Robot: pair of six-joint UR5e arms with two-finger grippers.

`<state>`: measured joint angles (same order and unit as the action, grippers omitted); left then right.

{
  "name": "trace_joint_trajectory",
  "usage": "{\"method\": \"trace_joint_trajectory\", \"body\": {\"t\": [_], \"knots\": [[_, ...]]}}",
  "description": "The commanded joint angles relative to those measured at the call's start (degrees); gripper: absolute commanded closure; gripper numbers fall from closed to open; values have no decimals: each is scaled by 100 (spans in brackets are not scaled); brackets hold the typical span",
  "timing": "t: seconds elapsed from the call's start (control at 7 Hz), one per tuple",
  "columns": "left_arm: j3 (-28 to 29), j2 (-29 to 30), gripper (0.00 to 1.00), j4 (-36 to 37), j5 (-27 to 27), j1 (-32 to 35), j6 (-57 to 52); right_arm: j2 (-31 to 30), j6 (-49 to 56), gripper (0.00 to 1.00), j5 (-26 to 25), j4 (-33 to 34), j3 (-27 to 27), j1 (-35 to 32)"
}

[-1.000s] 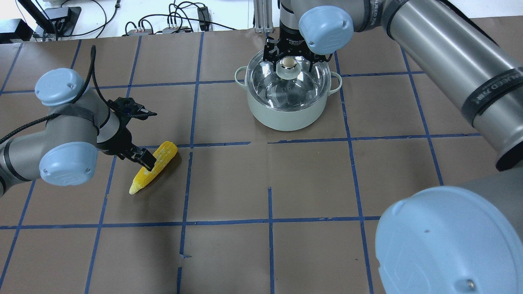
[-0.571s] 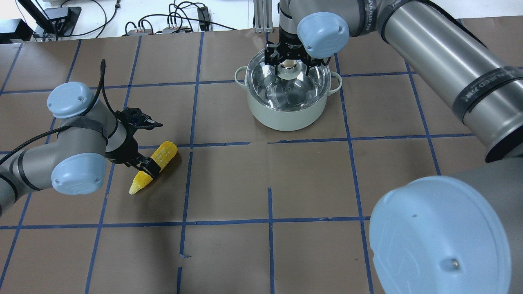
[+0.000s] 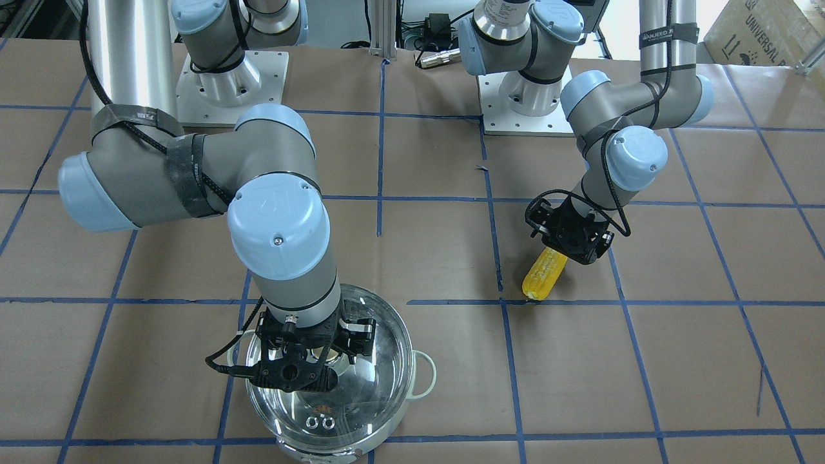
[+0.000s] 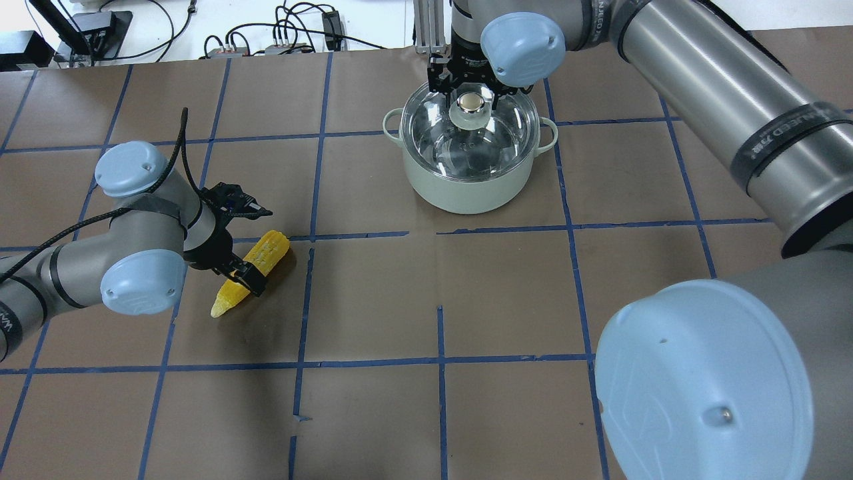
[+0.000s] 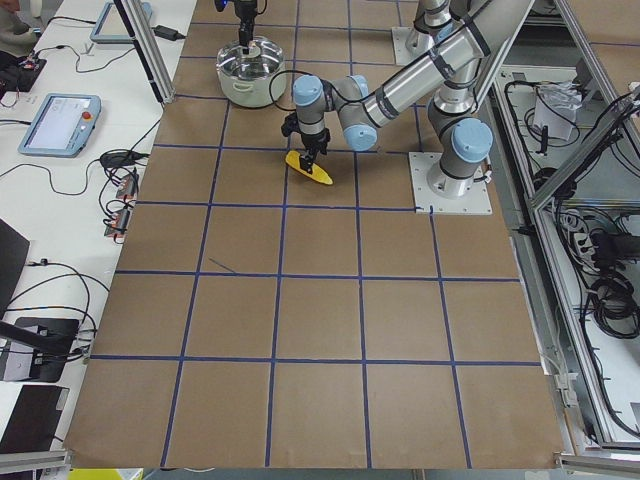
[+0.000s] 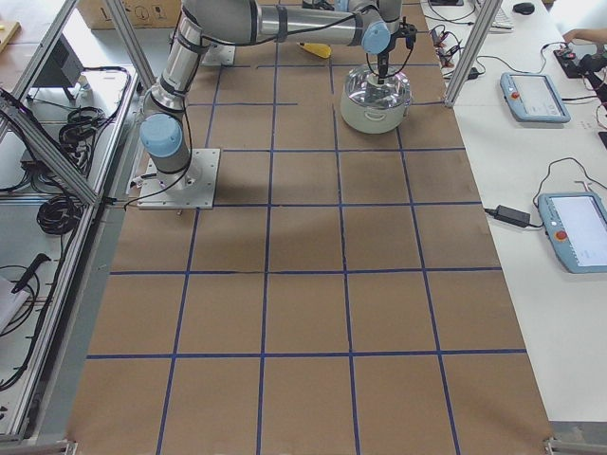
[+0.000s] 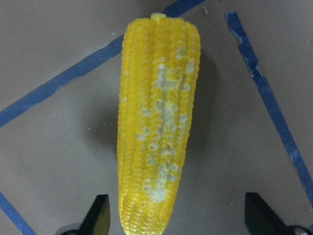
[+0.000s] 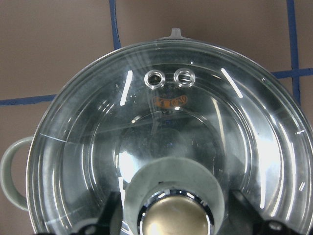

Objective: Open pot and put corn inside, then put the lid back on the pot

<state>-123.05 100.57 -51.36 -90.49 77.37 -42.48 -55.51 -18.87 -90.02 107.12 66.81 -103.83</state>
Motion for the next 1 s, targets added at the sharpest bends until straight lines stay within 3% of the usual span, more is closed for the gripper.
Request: {"method": "trace_joint_trajectory", "body": {"t": [0.0,0.29,0.57,0.86], "knots": [[10,209,5,310,14,14,37,22,-55,46,-59,-104,-28,-67],[62,261,7,355,23,32,81,14,-47,64,-77,-60,-63,-67],[133,270,10,355,23,172,90,-274,23,67,-33,-461,-194,-32],[133,288,10,434,31,208,73,-609,775,68,-33,-1076,-291,361]]}}
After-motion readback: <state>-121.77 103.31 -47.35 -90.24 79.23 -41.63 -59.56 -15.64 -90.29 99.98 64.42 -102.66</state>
